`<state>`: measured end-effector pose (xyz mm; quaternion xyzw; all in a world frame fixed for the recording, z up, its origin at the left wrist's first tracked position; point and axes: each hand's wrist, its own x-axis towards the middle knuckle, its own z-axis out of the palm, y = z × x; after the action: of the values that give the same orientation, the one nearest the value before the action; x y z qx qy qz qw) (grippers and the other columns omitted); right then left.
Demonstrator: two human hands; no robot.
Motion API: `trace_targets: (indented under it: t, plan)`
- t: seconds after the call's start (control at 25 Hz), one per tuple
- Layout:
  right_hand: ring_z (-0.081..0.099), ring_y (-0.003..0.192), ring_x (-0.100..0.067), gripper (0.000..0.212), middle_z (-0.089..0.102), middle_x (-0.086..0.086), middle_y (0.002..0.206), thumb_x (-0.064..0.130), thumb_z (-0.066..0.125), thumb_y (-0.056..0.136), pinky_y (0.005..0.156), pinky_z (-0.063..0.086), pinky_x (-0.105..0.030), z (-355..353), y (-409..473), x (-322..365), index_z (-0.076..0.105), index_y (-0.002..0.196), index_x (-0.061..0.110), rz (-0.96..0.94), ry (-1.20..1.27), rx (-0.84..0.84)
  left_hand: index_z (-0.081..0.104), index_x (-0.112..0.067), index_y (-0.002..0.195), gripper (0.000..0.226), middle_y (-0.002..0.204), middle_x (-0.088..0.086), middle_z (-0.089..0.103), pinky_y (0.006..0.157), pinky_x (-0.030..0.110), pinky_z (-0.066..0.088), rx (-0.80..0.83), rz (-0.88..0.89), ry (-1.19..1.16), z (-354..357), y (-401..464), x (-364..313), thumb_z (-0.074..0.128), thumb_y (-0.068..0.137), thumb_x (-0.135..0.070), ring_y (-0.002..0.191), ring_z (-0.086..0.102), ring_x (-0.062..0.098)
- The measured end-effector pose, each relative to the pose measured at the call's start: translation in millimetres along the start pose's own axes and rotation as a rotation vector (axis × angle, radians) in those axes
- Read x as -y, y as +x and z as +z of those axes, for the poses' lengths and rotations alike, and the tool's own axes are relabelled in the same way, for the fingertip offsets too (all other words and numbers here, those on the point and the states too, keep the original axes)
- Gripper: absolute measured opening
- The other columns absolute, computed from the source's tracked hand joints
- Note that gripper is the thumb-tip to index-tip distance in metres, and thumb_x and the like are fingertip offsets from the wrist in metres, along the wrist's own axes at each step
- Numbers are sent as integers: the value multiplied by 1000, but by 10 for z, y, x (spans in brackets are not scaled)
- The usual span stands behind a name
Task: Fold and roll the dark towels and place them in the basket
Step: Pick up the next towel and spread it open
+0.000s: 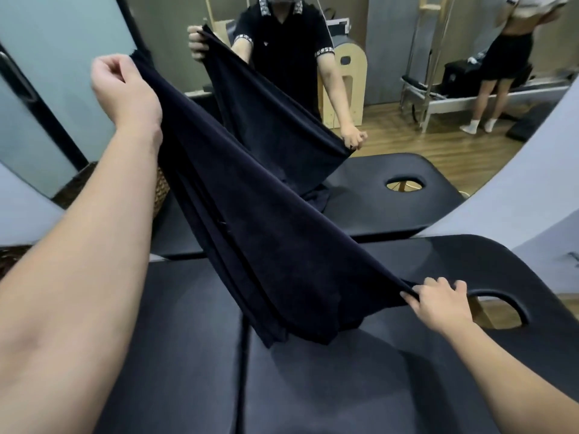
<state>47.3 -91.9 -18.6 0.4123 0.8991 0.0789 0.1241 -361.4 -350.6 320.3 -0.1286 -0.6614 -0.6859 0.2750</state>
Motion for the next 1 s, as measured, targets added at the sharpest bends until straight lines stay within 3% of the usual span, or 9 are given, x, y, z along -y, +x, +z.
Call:
trace_targets:
  t: [0.24, 0.4, 0.52, 0.64, 0.76, 0.84, 0.92, 1.0]
  plan:
    - [50, 115, -26, 64, 58, 2, 118, 72, 19, 97, 95, 35, -47, -270, 92, -58, 71, 116, 39, 255, 243, 18, 48, -28, 80, 17, 77, -14, 49, 70, 12, 43, -19, 47, -61, 118, 221, -458, 47, 95, -21, 64, 45, -3]
    - [60, 106, -34, 63, 67, -7, 112, 72, 28, 96, 95, 38, -49, -476, 146, -63, 68, 119, 28, 429, 717, -82, 47, -29, 79, 17, 76, -14, 49, 70, 12, 43, -17, 112, -77, 138, 408, -781, 47, 94, -21, 64, 45, -3]
    - [59, 108, -41, 51, 66, -17, 116, 60, 45, 99, 90, 46, -47, -706, 188, -34, 66, 122, 19, 511, 1076, -217, 48, -31, 80, 15, 79, -15, 51, 75, 13, 46, 16, 166, -74, 128, 599, -1066, 49, 93, -23, 69, 48, -3]
    - [57, 111, -44, 38, 65, -21, 112, 41, 52, 100, 82, 41, -40, -985, 319, -18, 71, 109, 9, 600, 1382, -304, 48, -33, 81, 16, 83, -17, 54, 80, 12, 47, 48, 208, -40, 59, 727, -1273, 49, 95, -24, 75, 52, -3]
    - [66, 89, -40, 35, 74, -13, 90, 34, 50, 89, 84, 53, -44, -1244, 545, -49, 72, 82, 7, 706, 1693, -375, 50, -35, 85, 17, 91, -15, 58, 82, 11, 47, 66, 260, 21, -76, 820, -1311, 46, 94, -22, 82, 55, -2]
    - [62, 70, -34, 26, 76, -12, 82, 29, 47, 83, 69, 51, -41, -1395, 672, -97, 59, 72, 8, 759, 1897, -447, 52, -37, 88, 20, 94, -14, 59, 83, 11, 47, 64, 269, 44, -187, 852, -1295, 44, 94, -19, 85, 57, -1]
    - [52, 55, -27, 21, 72, -11, 74, 21, 46, 89, 55, 43, -34, -1653, 634, -141, 49, 71, 11, 780, 2000, -515, 51, -37, 86, 22, 89, -17, 56, 82, 11, 46, 47, 243, 56, -299, 864, -1264, 44, 94, -18, 82, 55, -2]
    - [50, 48, -22, 21, 68, -8, 71, 18, 46, 96, 47, 43, -31, -1927, 562, -202, 53, 77, 10, 775, 2031, -580, 49, -35, 85, 21, 83, -18, 51, 80, 12, 45, 7, 212, 58, -413, 882, -1192, 43, 92, -17, 75, 51, -2]
